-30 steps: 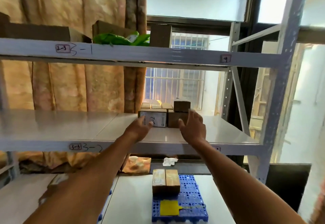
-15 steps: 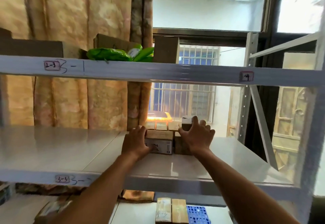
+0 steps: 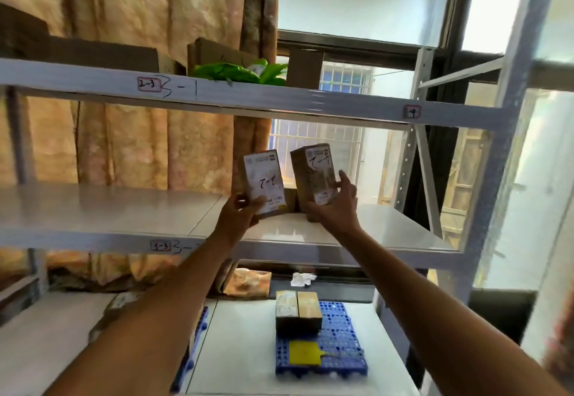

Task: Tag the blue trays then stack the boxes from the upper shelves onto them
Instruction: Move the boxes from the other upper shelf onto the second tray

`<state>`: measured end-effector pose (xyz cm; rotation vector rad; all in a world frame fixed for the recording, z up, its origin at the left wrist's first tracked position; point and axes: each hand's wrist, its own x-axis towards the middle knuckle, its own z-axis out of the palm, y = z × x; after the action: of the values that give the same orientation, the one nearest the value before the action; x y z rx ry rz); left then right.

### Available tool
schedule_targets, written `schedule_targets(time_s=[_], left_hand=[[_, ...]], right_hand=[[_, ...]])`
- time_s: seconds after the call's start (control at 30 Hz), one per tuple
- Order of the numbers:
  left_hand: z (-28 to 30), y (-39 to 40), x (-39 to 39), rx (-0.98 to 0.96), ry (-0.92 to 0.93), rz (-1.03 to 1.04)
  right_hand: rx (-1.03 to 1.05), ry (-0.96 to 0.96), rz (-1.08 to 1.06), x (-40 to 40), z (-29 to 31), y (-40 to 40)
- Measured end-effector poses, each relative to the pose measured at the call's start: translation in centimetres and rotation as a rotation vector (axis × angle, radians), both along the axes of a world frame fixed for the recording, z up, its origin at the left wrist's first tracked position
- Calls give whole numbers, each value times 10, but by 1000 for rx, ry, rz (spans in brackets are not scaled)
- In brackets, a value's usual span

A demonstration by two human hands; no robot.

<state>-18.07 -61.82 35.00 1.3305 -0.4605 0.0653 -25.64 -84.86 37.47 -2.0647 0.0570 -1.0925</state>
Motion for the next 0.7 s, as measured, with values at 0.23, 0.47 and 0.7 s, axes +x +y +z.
schedule_targets(time_s=[0.23,0.47,0.7], left_hand=[[-33,33,-70,-93,110,-124],[-59,61,-107,-101,155,-176],[-108,81,-133,65,228,-197]], right_hand=[[135,114,153,-63,-35,58],[501,115,388,-107,-56,76],[652,321,454,-134,-95,65]])
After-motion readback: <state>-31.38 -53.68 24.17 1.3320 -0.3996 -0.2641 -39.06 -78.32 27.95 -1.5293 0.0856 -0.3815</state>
